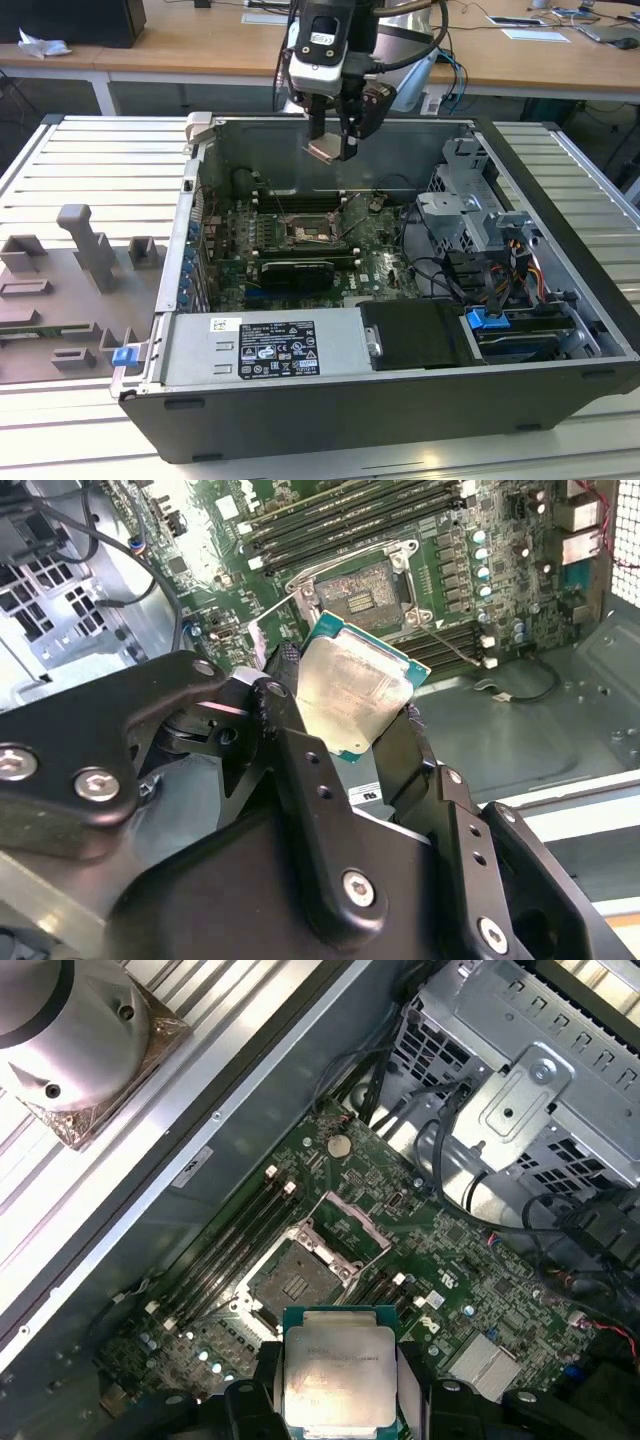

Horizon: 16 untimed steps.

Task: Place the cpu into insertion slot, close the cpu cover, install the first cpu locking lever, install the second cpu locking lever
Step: 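Place the cpu into insertion slot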

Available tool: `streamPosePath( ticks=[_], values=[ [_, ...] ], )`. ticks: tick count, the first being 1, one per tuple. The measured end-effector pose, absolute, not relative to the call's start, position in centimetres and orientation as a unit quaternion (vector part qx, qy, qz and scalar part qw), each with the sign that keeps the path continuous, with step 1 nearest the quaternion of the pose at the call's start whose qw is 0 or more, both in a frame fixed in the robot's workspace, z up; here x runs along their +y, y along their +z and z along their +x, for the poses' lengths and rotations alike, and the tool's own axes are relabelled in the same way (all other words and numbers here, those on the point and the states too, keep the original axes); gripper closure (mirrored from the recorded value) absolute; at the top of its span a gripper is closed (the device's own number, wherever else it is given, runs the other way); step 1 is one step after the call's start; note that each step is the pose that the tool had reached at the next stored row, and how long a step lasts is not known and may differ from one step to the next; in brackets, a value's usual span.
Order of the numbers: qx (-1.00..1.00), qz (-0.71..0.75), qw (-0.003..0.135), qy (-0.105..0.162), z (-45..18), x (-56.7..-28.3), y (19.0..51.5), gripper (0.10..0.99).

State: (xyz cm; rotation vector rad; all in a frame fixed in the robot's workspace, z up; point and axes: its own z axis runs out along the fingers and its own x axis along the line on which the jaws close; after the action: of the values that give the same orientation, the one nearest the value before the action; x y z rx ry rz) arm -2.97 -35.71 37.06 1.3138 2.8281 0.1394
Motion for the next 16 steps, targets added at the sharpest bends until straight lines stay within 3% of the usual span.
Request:
streamPosePath(
  ticks=[16],
  values=[
    [0.866, 0.499, 0.014, 0.044, -2.97, -35.71, 36.92, 0.545]
  ],
)
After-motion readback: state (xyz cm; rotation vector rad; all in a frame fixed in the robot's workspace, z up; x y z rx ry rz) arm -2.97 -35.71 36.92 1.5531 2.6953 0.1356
